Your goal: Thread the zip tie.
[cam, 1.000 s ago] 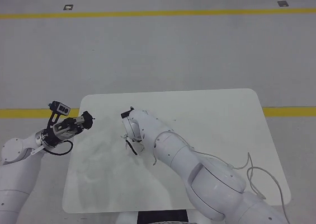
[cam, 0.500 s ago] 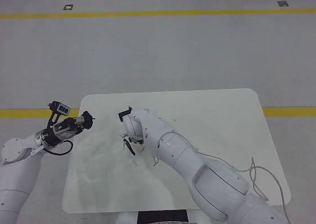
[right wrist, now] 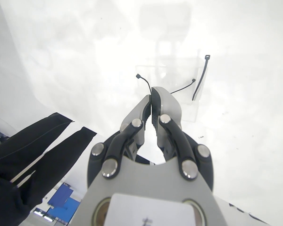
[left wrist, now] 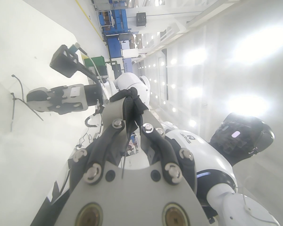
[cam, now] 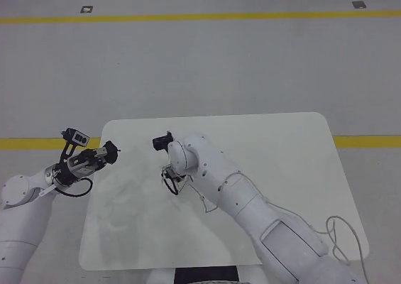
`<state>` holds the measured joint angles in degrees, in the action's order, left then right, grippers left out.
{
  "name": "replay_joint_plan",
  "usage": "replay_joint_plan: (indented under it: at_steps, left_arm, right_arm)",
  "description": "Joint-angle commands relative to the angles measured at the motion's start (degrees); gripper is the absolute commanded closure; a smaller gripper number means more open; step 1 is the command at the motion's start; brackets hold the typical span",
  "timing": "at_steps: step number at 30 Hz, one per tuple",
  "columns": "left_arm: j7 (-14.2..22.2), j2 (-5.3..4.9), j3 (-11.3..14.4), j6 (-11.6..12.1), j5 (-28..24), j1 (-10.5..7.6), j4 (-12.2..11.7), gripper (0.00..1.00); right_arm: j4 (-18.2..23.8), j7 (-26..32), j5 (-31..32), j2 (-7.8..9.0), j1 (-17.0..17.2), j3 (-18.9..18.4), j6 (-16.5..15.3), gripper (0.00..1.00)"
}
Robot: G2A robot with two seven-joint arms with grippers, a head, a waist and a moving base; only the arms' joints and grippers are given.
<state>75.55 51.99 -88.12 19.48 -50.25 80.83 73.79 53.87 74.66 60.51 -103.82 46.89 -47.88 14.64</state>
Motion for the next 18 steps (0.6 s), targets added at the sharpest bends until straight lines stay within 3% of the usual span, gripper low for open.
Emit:
replay_joint_plan:
  at_steps: [1, 9, 12, 18]
  left_arm:
    - [0.0, 0.0, 0.0, 0.0, 0.0, 0.0, 0.0, 1.0]
    - [0.0, 0.0, 0.0, 0.0, 0.0, 0.0, 0.0, 1.0]
    - [0.0, 0.0, 0.0, 0.0, 0.0, 0.0, 0.0, 1.0]
    - [0.0, 0.0, 0.0, 0.0, 0.0, 0.0, 0.0, 1.0]
  right_arm:
    - [3.5, 0.4, 0.0, 1.0, 1.9, -2.1, -0.8, 1.0]
    - [16.4, -1.2, -3.9, 4.4, 10.8, -11.1, -6.0, 1.0]
    - [19.1, -2.1, -6.7, 5.16, 13.2, -13.3, -8.6, 1.0]
    - [20.7, -3.9, -11.1, 6.07, 15.0, -15.5, -11.8, 1.0]
